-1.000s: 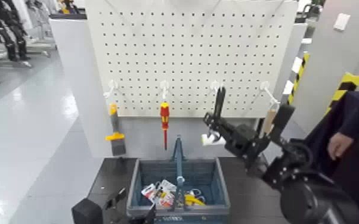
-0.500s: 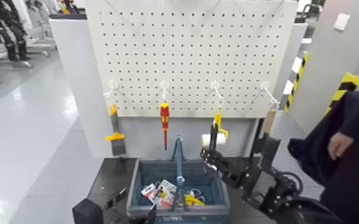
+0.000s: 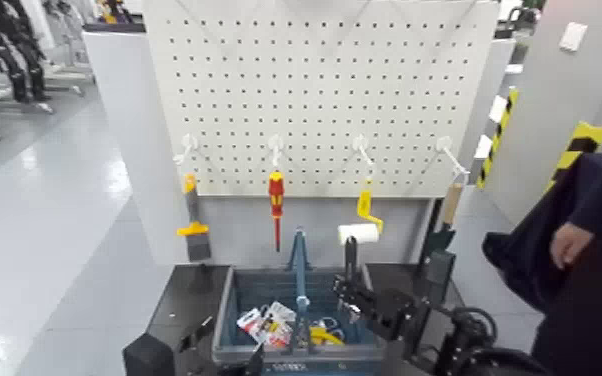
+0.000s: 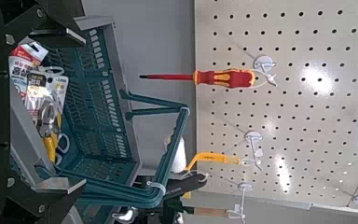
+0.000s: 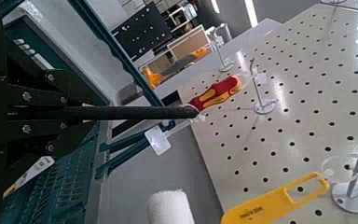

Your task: Put the black wrench into the crate.

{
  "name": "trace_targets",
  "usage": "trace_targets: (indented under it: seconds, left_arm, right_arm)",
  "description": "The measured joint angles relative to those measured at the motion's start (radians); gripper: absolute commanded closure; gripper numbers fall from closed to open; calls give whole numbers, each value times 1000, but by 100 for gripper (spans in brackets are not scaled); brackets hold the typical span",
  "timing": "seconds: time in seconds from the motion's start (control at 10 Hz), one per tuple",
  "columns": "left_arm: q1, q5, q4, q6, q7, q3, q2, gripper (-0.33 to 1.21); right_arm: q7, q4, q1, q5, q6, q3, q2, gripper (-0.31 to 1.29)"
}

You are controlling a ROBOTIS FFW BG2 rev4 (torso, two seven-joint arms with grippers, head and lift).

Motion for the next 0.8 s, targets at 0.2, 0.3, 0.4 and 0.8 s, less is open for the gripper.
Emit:
trace_targets:
  seconds: [0.2,0.3,0.4,0.8]
  left_arm:
    - [-1,0,0,0,0,-1,1,24]
    - [-1,0,0,0,-1,-1,1,24]
    - [-1,0,0,0,-2,-1,1,24]
    - [-1,0,0,0,-2,2,1,24]
  right_arm:
    - [1,15,0,14,5,2,0,108]
    - [-2,18,0,16,10,2,0,63]
    - [-5,18,0,14,28,0,0,14]
    - [-5,4,1,8,40,-2,0,3]
